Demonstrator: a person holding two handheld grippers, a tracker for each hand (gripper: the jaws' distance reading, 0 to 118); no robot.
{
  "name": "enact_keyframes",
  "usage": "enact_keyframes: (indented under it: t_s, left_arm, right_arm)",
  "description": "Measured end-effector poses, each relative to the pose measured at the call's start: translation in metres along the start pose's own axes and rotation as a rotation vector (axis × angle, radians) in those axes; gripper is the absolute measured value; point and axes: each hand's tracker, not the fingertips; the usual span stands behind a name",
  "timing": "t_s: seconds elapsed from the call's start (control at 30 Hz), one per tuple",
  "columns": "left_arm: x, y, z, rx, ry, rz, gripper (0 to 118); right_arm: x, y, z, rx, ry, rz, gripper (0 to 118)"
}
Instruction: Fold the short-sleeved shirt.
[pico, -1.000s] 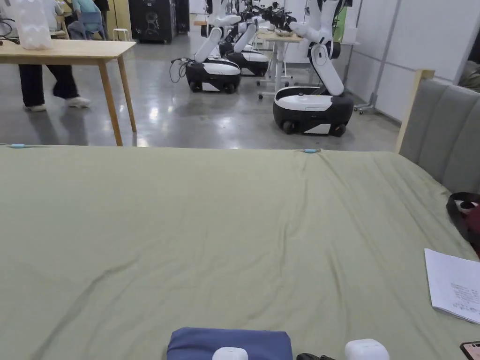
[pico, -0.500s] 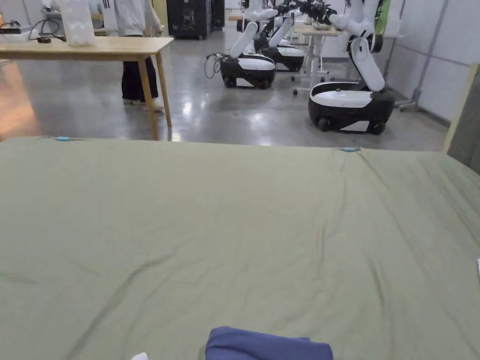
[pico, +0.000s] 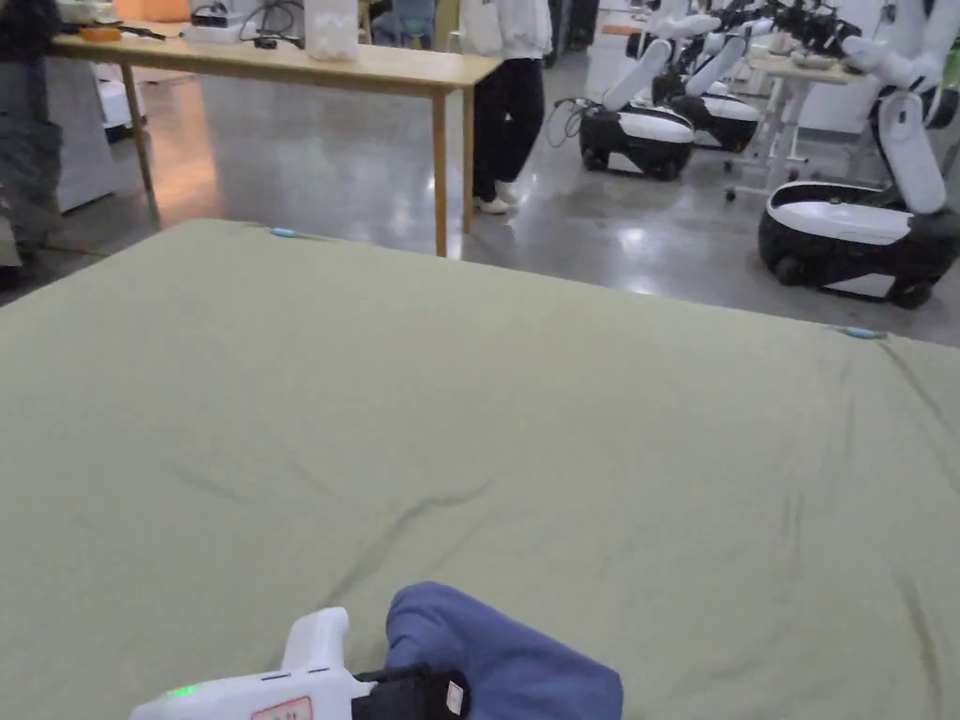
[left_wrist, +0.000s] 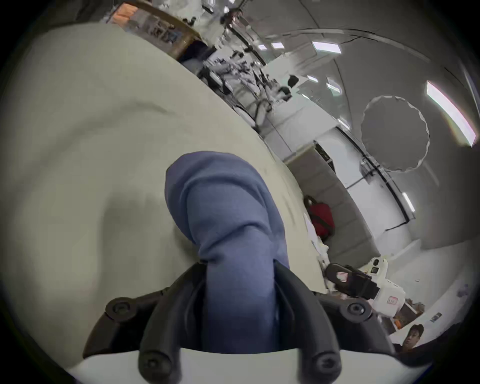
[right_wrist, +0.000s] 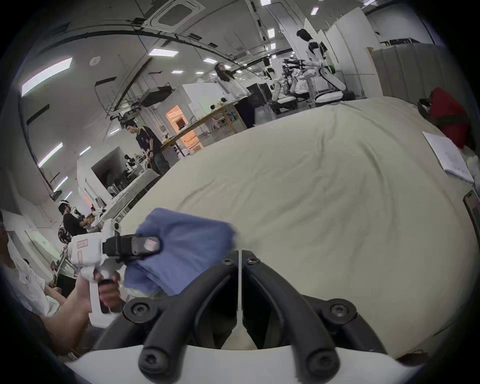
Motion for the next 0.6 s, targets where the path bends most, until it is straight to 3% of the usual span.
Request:
enact_keyframes:
  t_s: [0.23, 0.33, 0.43, 0.5, 0.53, 0.57, 0.6]
  left_arm:
    - [-0.122, 0.118, 0.137, 0.117, 0.283, -0.125, 22]
    - [-0.183, 0.156, 0.169, 0.064, 0.362, -0.012, 22]
    - [-0.204, 0.148, 0.175, 0.046, 0.442, 0.079, 23]
    - [-0.220, 0.139, 0.177, 0.067, 0.407, 0.070, 27]
    - [-0.219, 0.135, 0.180, 0.113, 0.408, 0.079, 31]
    - [-0.217, 0.134, 0.186, 0.147, 0.453, 0.081, 58]
    - [-0.215, 0.132, 0.193, 0.143, 0.464, 0.077, 96]
  right_arm:
    - [-0.022, -0.007, -0.021, -0.018, 0.037, 0.015, 3]
    - [-0.032, -0.010, -0.024, -0.027, 0.038, 0.008, 3]
    - [-0.038, -0.009, -0.025, -0.039, 0.032, 0.017, 3]
    - [-0.039, -0.009, -0.025, -0.032, 0.027, 0.018, 3]
    - [-0.038, -0.008, -0.025, -0.030, 0.028, 0.013, 3]
    - [-0.038, -0.006, -0.024, -0.031, 0.027, 0.010, 3]
    - [-0.038, -0.005, -0.023, -0.030, 0.022, 0.010, 3]
